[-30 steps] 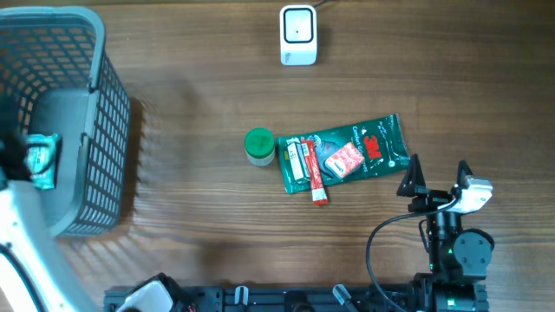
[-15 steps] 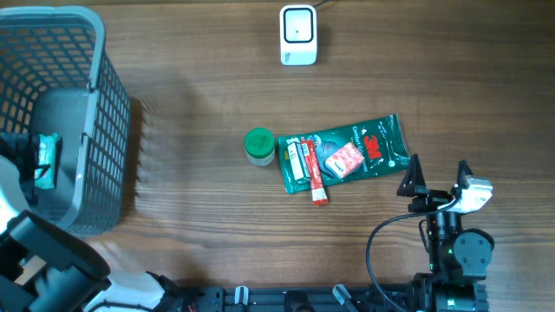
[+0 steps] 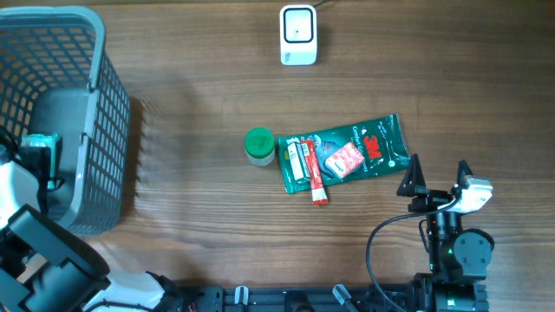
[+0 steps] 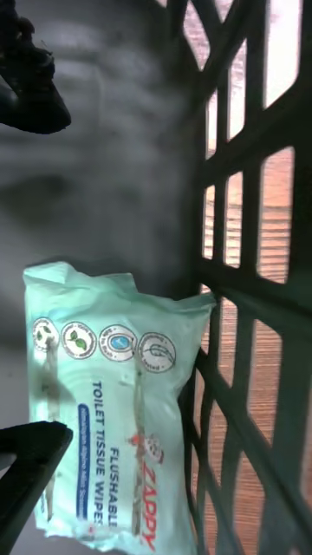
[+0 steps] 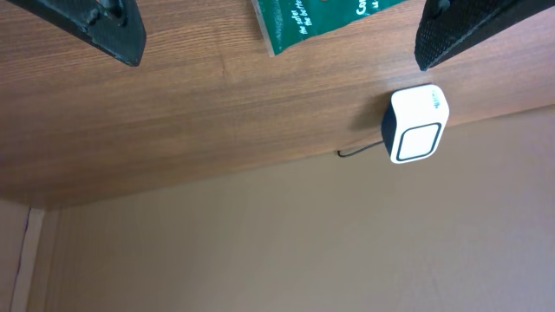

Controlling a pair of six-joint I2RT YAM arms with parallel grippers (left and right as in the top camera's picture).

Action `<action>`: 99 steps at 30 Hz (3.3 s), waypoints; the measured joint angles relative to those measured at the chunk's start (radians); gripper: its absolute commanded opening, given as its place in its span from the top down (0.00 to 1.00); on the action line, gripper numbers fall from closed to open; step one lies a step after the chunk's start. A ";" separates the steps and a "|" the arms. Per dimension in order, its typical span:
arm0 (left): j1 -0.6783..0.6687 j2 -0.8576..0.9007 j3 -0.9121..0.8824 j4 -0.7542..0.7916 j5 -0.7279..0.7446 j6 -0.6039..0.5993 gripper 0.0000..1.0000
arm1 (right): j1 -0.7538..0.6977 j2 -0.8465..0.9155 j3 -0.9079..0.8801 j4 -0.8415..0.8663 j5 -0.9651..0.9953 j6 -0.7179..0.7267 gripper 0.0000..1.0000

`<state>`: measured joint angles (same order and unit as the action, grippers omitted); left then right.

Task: Scan the item barcode
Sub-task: 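Reach into the basket and grasp the light-green wipes pack, then carry the wipes pack to the pile on the table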

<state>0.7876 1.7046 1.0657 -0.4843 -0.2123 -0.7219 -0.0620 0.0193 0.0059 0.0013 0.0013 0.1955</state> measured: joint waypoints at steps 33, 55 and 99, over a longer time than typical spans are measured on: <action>-0.088 0.075 -0.015 0.137 0.038 0.074 0.96 | 0.000 0.000 0.000 0.000 0.000 0.000 0.00; -0.656 -0.918 -0.015 -0.104 0.624 0.216 0.96 | 0.000 0.000 0.000 0.000 0.000 0.000 0.00; -1.614 0.220 -0.029 0.851 0.180 0.376 0.26 | 0.000 0.001 0.000 0.000 0.000 0.000 0.00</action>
<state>-0.8261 1.9247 1.0370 0.3668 -0.0319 -0.3458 -0.0624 0.0204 0.0059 0.0017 0.0013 0.1955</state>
